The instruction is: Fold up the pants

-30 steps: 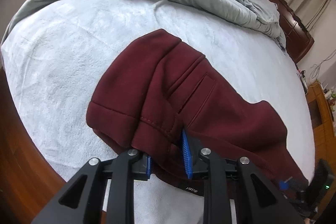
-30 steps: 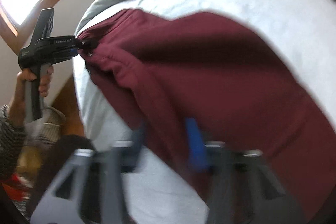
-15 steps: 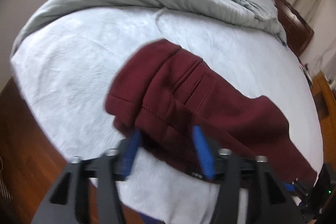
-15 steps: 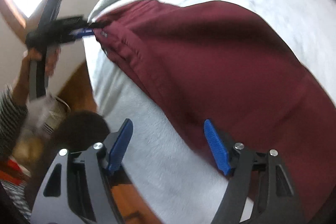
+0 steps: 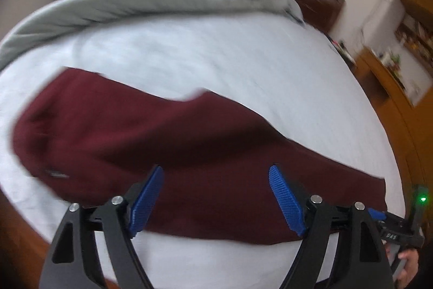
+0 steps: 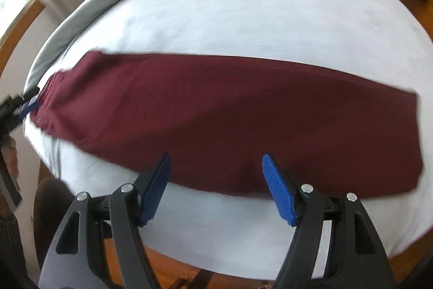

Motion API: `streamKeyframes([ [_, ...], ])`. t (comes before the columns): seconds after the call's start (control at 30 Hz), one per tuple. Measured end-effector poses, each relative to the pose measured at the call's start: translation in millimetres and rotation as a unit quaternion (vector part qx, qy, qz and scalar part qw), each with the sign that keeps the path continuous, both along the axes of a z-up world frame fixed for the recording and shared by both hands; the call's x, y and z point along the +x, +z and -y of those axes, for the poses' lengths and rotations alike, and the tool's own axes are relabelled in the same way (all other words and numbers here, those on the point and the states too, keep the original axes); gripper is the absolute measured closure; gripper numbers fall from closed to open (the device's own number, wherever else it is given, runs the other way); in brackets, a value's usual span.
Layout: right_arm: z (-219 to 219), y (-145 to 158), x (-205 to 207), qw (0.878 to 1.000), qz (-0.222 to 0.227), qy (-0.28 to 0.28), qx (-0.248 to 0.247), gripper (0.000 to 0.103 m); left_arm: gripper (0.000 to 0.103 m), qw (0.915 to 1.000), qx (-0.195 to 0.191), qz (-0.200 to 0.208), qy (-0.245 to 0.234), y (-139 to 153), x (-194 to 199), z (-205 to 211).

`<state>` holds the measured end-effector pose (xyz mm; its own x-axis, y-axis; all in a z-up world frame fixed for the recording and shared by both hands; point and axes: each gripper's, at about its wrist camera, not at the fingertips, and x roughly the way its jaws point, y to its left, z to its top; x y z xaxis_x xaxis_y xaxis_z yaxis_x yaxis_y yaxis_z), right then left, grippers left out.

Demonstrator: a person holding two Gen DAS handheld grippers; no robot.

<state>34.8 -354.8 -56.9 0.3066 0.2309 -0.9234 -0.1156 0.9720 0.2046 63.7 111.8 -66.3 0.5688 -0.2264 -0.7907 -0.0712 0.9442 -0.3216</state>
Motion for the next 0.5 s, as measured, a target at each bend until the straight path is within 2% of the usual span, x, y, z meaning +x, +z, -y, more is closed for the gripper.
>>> streamKeyframes([
  [0.07,28.5,-0.3,-3.4,0.999,-0.011,-0.034,0.012,0.033,0.022,0.9995,-0.007,-0.016,-0.027,-16.1,12.7,32.1],
  [0.17,82.0,-5.1,-11.4,0.994,-0.035,-0.098,0.04,0.032,0.022,0.9978,0.006,-0.045,-0.048,-41.9,27.6,65.2],
  [0.27,144.2,-14.6,-19.4,0.976,-0.063,-0.181,0.102,0.031,0.022,0.9944,0.018,-0.088,-0.055,-69.9,38.5,82.6],
  [0.4,205.0,-31.5,-29.7,0.953,-0.09,-0.256,0.133,0.031,0.017,0.9943,0.052,-0.08,-0.048,-70.9,39.7,100.0],
  [0.47,225.5,-41.1,-33.3,0.946,-0.092,-0.279,0.141,0.031,0.017,0.9946,0.055,-0.08,-0.037,-68.6,40.4,102.1],
  [0.5,232.1,-46.1,-34.3,0.94,-0.089,-0.286,0.163,0.031,0.017,0.995,0.049,-0.08,-0.033,-67.3,40.5,102.8],
])
